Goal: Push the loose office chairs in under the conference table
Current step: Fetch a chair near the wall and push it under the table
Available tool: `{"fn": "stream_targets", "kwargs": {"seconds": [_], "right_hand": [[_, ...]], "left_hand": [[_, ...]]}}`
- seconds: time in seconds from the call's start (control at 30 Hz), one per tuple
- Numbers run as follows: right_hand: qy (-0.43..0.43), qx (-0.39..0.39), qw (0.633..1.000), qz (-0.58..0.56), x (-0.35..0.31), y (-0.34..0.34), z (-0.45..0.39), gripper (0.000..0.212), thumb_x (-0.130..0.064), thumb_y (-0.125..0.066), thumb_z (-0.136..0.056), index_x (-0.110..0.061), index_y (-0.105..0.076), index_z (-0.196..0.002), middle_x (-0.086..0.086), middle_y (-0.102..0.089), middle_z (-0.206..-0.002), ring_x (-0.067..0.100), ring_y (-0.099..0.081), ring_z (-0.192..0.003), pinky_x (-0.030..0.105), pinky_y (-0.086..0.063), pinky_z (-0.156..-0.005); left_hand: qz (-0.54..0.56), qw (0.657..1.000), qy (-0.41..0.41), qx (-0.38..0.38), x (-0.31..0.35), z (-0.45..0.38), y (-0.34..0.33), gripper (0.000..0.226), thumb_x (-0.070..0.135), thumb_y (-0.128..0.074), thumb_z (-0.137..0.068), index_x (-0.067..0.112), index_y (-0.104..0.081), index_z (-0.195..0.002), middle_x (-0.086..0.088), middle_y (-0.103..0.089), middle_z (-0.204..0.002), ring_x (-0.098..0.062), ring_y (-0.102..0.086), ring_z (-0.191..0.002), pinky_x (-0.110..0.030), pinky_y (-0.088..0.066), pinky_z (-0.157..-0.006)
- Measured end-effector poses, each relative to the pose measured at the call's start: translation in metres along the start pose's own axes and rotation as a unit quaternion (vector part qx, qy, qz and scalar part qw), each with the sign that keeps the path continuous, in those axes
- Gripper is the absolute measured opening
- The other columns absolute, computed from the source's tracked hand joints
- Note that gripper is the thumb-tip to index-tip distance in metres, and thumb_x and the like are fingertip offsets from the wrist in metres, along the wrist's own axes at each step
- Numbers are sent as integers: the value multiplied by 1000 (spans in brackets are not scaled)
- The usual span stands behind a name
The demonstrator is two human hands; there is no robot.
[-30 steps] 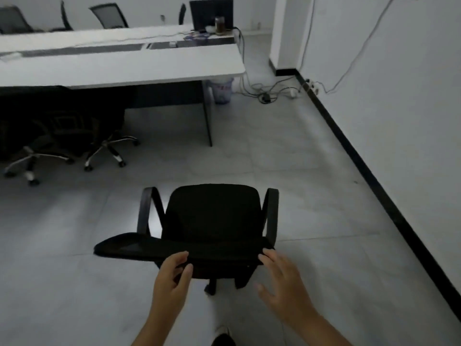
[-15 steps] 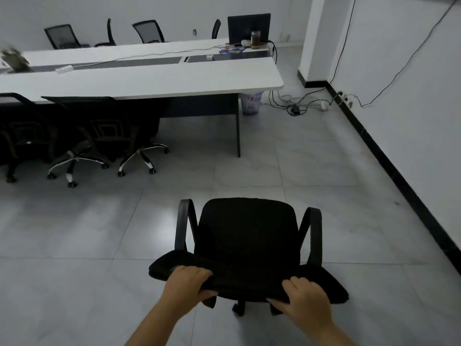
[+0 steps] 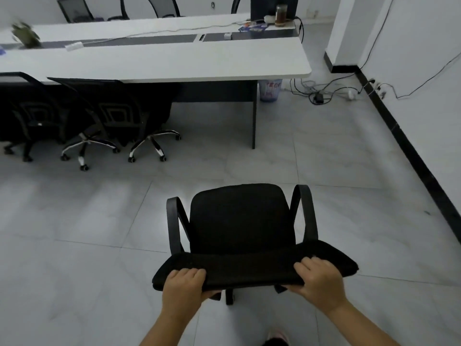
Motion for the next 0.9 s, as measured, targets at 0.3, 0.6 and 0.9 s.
{"fn": "stream_targets", "kwargs": {"seconds": [0.3,0.6,0.9], "right_hand": [[22,37,999,-34,42,-28,-115,71,-65,-18,-85,-18,-57,-48,-5,-51,-44,11,-46,-37,14,-26,-46],[44,34,998,-26,80,-88,-227,74,-66,-18,-85,-16,-57,-48,-3,-50,-43,13,-46,-37,19,-33,-37],[19,48,999,15,94,-141,-360,72,-63,-22,-86,-12,-56,-50,1,-49,-44,18,-46,-38,23,-32,-39]], "left_hand": [[-37,993,-73,-83,-21,-117,0,59,62,-19,-88,24,-64,-89,10,-67,-88,-7,-63,-83,-22,-48,-80],[-43,993,-11,111,-75,-214,-18,76,65,-8,-87,22,-61,-51,8,-60,-45,-8,-56,-39,-15,-47,-47],[-16,992,-42,116,-151,-344,-27,74,62,-14,-88,19,-61,-51,5,-62,-46,-12,-58,-40,-17,-47,-46]]}}
Point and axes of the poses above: each hand's wrist, its own z-axis away from the middle knuckle, its own y-axis out of the back of the hand, x = y × z, the point moved 6 cm from there along -z, towards the middle knuckle
